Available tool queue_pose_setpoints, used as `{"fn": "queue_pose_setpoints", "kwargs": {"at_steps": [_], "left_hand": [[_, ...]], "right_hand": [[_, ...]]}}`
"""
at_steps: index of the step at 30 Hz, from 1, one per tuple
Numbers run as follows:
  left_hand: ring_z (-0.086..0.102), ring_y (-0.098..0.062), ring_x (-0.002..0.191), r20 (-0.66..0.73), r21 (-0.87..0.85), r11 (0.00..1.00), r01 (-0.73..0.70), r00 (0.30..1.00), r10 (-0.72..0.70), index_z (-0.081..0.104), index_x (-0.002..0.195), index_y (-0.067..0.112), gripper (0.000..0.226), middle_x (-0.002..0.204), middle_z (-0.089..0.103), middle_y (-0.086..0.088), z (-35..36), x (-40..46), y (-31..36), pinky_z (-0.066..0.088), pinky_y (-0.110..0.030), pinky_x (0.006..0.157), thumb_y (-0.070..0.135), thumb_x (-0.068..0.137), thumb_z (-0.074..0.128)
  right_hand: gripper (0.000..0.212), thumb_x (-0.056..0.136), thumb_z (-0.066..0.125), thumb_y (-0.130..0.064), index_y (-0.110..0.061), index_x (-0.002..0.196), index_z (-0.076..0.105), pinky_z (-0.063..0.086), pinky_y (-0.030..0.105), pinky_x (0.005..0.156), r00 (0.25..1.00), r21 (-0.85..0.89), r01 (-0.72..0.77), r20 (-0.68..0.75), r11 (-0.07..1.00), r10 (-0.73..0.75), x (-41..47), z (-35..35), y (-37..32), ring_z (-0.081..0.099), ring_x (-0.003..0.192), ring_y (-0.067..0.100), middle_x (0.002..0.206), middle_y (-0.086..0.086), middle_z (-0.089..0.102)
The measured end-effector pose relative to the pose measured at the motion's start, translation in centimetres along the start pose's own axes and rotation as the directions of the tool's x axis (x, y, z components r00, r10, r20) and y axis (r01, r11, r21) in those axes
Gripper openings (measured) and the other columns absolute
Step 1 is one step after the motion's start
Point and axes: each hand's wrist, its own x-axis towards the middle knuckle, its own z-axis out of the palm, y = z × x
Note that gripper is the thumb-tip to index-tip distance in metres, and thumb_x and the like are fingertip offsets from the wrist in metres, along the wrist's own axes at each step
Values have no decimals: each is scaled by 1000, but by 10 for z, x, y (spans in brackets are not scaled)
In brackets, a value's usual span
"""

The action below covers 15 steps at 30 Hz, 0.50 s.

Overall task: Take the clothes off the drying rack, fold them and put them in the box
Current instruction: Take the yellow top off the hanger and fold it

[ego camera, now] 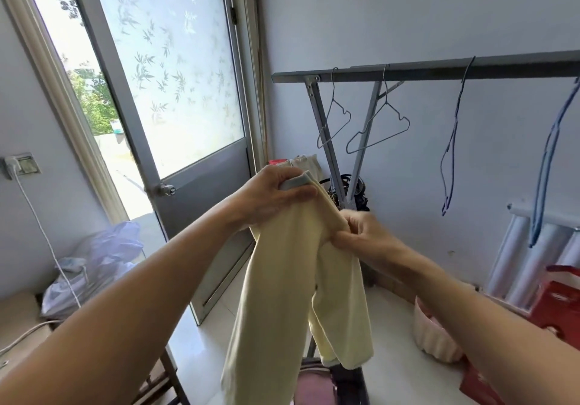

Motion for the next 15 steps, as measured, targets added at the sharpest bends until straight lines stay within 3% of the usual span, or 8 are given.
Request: {"fn": "queue_pose_setpoints", "kwargs": {"at_steps": [2, 4, 7, 10, 12, 15], "left_hand": [[51, -8, 69, 0, -8, 1000, -9, 1000, 9, 66, 84, 5, 23, 78, 55, -3, -3, 0, 2, 44, -28, 68, 27, 93, 66], [54, -8, 68, -13, -10, 1000, -3, 1000, 3, 67, 88, 2, 25, 77, 59, 0, -11, 0, 1, 46, -24, 65, 26, 93, 65], [60, -3, 64, -31, 67, 998, 12, 999, -10, 72, 85, 18, 13, 71, 66, 15, -26, -5, 1, 48, -17, 59, 27, 92, 66], [63, -4, 62, -53, 39, 999, 37, 998, -35, 74, 85, 29, 8, 69, 70, 11, -34, -10, 7, 51, -18, 55, 25, 90, 68], [64, -6, 61, -67, -23, 999, 46, 997, -48, 75, 81, 32, 9, 69, 71, 9, -34, -11, 17, 52, -19, 54, 28, 88, 69], [62, -9, 63, -69, -85, 996, 23, 997, -29, 78, 78, 32, 8, 70, 70, 6, -36, -9, 33, 52, -24, 56, 37, 83, 74]], "right_hand": [[19, 85, 66, -15, -1, 99, 67, 56, 40, 80, 998, 32, -57, 40, 998, 56, -3, -4, 17, 69, 85, 27, 94, 15, 72], [30, 87, 71, -27, -1, 101, 67, 53, 47, 87, 998, 153, -63, 39, 986, 57, -7, -11, 28, 67, 90, 34, 99, 20, 70], [60, 63, 82, -60, -8, 90, 67, 50, 39, 69, 996, 365, 0, -88, 931, 35, -7, -20, 27, 56, 78, 26, 86, 15, 64], [83, 64, 74, -68, 9, 90, 59, 41, 28, 57, 973, 291, 129, -223, 948, -64, 0, -28, 9, 46, 71, 22, 79, 14, 55], [74, 80, 66, -60, 13, 91, 58, 38, 30, 59, 966, 265, 180, -231, 947, -119, 8, -34, -4, 45, 69, 21, 78, 13, 53], [43, 98, 53, -33, 9, 97, 63, 44, 33, 69, 980, 250, 131, -181, 959, -87, 21, -42, -13, 54, 77, 23, 84, 14, 60]]}}
